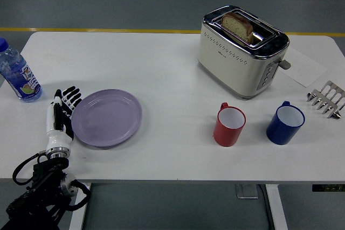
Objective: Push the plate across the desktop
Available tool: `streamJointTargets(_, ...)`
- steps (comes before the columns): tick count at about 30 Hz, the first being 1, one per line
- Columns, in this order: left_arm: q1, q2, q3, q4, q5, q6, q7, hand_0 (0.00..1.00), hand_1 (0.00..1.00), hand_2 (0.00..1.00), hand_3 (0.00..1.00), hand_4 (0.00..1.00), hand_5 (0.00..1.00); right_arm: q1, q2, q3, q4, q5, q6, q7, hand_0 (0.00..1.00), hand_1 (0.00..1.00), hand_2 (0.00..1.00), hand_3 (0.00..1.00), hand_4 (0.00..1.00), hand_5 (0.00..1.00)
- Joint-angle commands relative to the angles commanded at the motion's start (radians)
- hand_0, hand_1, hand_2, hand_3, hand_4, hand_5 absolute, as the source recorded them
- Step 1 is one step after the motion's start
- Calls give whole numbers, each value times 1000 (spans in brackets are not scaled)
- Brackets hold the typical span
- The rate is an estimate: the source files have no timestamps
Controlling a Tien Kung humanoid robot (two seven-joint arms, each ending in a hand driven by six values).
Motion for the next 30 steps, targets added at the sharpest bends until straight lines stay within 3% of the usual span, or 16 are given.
streamJointTargets(30,-56,-22,138,-18,-109,15,0,697,712,694,622,461,998,2,3,6,0,-9,1,0,636,612,644,581,369,157)
